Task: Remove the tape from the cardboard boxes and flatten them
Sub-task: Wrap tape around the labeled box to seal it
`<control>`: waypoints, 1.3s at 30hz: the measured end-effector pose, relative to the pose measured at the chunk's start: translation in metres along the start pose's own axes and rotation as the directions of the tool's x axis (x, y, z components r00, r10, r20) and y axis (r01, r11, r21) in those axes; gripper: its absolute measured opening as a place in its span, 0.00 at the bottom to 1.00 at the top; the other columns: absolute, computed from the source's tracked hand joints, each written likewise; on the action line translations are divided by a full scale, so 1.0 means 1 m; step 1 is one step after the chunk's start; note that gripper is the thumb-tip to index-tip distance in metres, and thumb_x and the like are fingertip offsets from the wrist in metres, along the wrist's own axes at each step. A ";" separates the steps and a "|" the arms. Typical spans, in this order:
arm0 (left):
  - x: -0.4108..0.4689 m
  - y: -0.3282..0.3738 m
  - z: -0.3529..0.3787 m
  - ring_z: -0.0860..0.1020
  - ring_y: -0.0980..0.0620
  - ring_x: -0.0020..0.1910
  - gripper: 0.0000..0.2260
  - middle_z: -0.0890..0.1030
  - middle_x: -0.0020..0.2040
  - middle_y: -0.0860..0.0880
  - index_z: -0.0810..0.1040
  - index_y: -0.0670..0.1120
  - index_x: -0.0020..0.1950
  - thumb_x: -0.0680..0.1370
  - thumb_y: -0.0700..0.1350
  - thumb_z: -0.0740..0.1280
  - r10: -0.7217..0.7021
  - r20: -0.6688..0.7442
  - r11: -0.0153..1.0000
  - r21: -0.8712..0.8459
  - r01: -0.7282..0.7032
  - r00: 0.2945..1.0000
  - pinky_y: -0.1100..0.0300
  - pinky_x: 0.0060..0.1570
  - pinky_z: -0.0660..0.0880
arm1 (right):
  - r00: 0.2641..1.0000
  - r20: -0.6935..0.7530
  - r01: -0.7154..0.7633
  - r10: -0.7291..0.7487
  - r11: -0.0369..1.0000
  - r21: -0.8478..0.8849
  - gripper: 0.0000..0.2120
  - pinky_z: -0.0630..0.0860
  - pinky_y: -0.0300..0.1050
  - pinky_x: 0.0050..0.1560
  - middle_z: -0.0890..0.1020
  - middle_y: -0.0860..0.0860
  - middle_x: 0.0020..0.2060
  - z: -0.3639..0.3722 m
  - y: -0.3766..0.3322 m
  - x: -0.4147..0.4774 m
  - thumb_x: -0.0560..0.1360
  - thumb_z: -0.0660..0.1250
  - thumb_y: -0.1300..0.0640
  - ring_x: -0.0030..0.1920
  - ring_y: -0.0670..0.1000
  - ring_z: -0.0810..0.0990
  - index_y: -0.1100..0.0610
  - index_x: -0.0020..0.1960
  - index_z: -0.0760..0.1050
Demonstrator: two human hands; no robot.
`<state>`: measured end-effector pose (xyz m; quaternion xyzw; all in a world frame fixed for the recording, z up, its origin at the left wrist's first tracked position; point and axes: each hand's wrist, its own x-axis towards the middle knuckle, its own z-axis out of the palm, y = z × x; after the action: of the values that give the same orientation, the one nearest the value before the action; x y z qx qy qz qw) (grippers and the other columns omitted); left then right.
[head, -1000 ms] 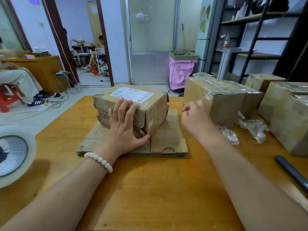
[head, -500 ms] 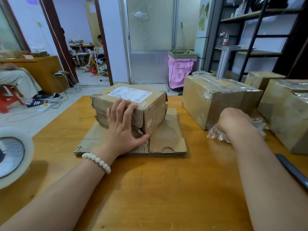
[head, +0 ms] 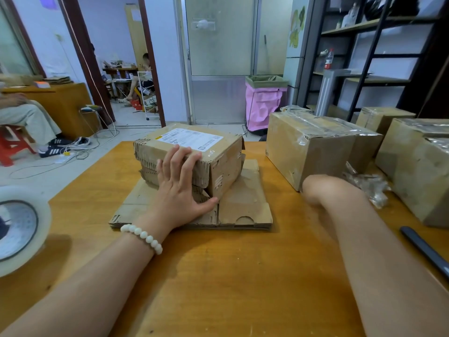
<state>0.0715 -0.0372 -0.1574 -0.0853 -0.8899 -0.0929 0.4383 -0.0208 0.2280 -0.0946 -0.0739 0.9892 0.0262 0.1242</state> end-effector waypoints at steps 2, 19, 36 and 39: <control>0.000 0.000 0.000 0.56 0.41 0.73 0.39 0.60 0.68 0.48 0.59 0.49 0.70 0.65 0.64 0.66 0.004 -0.005 1.000 0.002 -0.004 1.000 0.25 0.64 0.59 | 0.999 0.028 0.032 -0.031 0.999 -0.005 0.17 0.73 0.45 0.52 0.78 0.55 0.53 -0.001 0.002 -0.006 0.81 0.60 0.52 0.51 0.54 0.78 0.62 0.64 0.72; 0.001 -0.005 0.002 0.58 0.43 0.72 0.33 0.62 0.69 0.45 0.60 0.45 0.71 0.72 0.59 0.65 0.108 -0.037 0.990 -0.086 -0.111 0.993 0.45 0.74 0.55 | 0.692 -0.658 0.705 -0.296 0.475 0.527 0.24 0.70 0.39 0.52 0.71 0.45 0.53 0.021 -0.072 -0.036 0.75 0.62 0.40 0.52 0.45 0.72 0.55 0.63 0.70; 0.010 -0.040 -0.031 0.75 0.55 0.46 0.24 0.77 0.46 0.50 0.76 0.47 0.62 0.84 0.58 0.46 -0.849 0.089 0.343 -0.659 0.670 0.522 0.63 0.48 0.67 | 0.794 -0.545 0.592 -0.268 0.540 0.598 0.20 0.71 0.39 0.48 0.69 0.48 0.56 0.038 -0.083 -0.024 0.75 0.66 0.52 0.56 0.49 0.71 0.54 0.63 0.62; 0.009 -0.038 -0.033 0.70 0.58 0.30 0.28 0.73 0.30 0.49 0.79 0.46 0.41 0.84 0.58 0.46 -0.858 0.062 0.331 -0.692 0.642 0.509 0.62 0.43 0.68 | 0.837 -0.530 0.505 -0.137 0.569 0.649 0.16 0.66 0.40 0.50 0.69 0.51 0.58 0.036 -0.071 -0.009 0.76 0.62 0.58 0.57 0.50 0.70 0.57 0.63 0.66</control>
<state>0.0818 -0.0816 -0.1340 0.2154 -0.6502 -0.5951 0.4203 0.0075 0.1618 -0.1294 -0.2010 0.8739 -0.4369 -0.0712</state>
